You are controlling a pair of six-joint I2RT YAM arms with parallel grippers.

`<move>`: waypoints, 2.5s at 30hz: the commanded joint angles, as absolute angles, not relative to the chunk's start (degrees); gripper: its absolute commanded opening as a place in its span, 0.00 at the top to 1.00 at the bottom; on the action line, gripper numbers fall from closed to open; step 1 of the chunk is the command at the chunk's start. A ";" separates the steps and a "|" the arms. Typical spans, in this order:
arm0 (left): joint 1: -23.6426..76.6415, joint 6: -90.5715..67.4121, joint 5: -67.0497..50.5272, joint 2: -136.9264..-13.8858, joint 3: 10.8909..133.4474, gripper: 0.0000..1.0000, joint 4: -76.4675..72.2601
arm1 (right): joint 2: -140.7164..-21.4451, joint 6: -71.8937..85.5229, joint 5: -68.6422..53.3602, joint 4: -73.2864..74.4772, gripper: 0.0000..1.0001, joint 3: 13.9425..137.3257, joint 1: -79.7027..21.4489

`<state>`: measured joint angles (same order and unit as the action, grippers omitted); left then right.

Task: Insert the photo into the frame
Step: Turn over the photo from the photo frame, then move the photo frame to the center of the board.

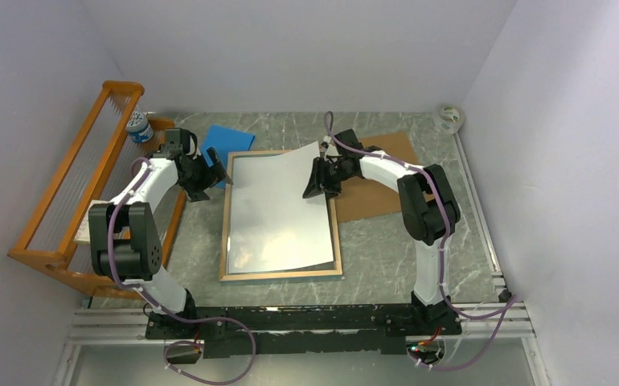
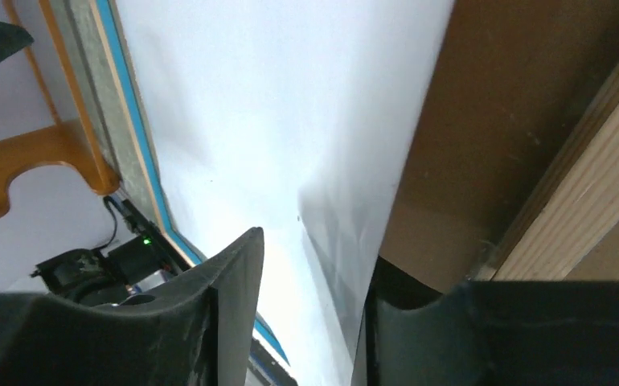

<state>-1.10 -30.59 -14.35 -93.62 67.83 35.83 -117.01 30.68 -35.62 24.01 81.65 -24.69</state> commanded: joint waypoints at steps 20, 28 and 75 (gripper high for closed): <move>-1.17 -28.45 -15.16 -96.38 69.90 0.07 34.14 | -110.22 24.24 -13.77 41.96 0.16 85.63 -23.97; -1.27 -28.88 -12.22 -98.90 67.32 0.07 32.17 | -112.42 26.45 -17.86 37.17 0.18 83.63 -23.99; -1.15 -26.91 -13.77 -94.82 69.66 0.07 35.03 | -120.97 25.79 7.61 28.31 0.22 99.03 -21.52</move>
<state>-1.10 -28.10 -10.52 -96.77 68.36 36.25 -117.23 28.47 -1.39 28.18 93.03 -21.71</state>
